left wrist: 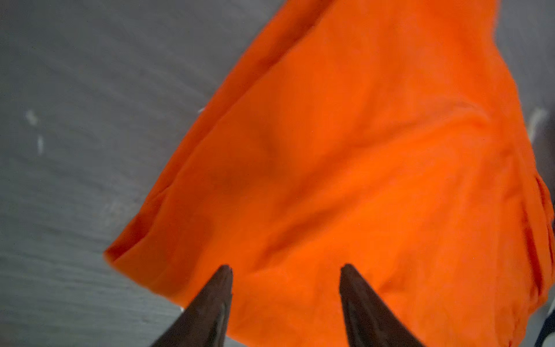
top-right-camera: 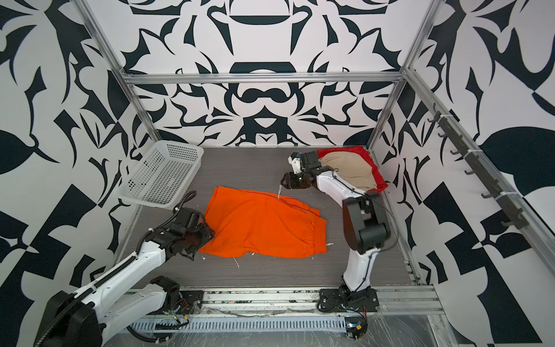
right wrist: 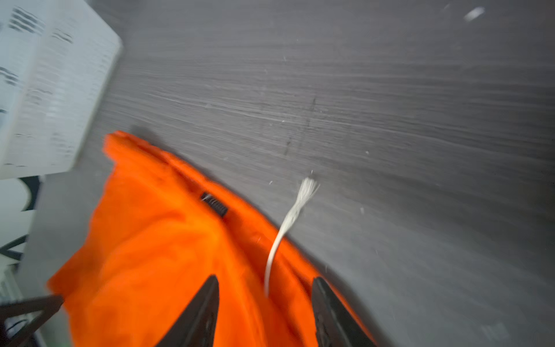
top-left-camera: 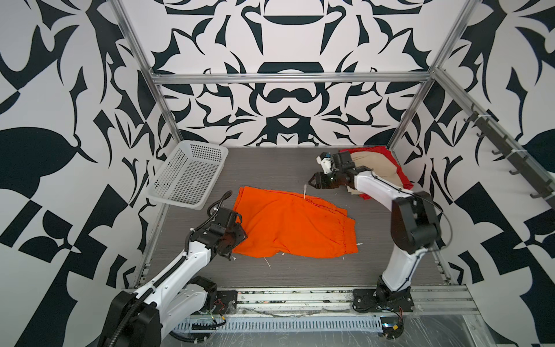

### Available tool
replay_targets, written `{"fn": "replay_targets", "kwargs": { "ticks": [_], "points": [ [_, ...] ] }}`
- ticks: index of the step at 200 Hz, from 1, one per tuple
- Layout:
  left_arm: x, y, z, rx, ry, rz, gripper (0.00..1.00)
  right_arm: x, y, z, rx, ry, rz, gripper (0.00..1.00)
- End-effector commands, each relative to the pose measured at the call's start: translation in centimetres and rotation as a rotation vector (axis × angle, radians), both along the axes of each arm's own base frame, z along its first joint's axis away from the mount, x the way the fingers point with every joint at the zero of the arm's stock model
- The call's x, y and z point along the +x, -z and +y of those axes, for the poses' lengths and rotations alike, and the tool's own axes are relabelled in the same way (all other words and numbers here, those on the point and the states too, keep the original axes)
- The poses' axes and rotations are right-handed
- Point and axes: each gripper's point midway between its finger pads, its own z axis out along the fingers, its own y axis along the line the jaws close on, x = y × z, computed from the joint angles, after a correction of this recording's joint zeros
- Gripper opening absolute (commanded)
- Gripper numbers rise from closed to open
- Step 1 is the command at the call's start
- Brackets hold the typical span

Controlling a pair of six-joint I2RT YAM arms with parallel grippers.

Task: Fold and stack the shorts

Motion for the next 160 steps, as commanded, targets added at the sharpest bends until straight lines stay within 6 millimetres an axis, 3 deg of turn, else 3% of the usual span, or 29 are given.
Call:
{"fn": "replay_targets", "kwargs": {
  "ticks": [1,25,48,67,87,121,139,160],
  "points": [
    [2.4,-4.8,-3.6,-0.007,0.219,-0.178,0.69,-2.8,-2.3,-3.0,0.083,0.077,-0.007,0.55],
    [3.8,-8.3,-8.6,0.063,0.491,-0.322,0.73,-5.7,-2.4,-7.6,0.162,0.213,0.042,0.55],
    [3.8,-10.3,-15.2,0.130,0.796,-0.436,0.75,-7.9,-1.2,-12.2,0.215,0.378,0.089,0.55],
    [2.5,-9.5,-21.5,0.182,1.091,-0.488,0.77,-9.7,-0.2,-16.8,0.263,0.556,0.122,0.56],
    [0.5,-8.9,-28.0,0.202,1.355,-0.563,0.78,-11.1,0.4,-19.9,0.308,0.671,0.131,0.57],
    [-4.3,-6.1,-36.6,0.153,1.698,-0.632,0.79,-12.3,1.8,-21.0,0.375,0.734,0.173,0.57],
    [-6.4,-4.2,-39.2,0.148,1.818,-0.650,0.79,-12.6,2.6,-20.9,0.383,0.746,0.193,0.58],
    [-8.0,-1.9,-40.7,0.175,1.915,-0.654,0.80,-13.1,3.6,-20.7,0.393,0.761,0.226,0.58]
  ]
}}
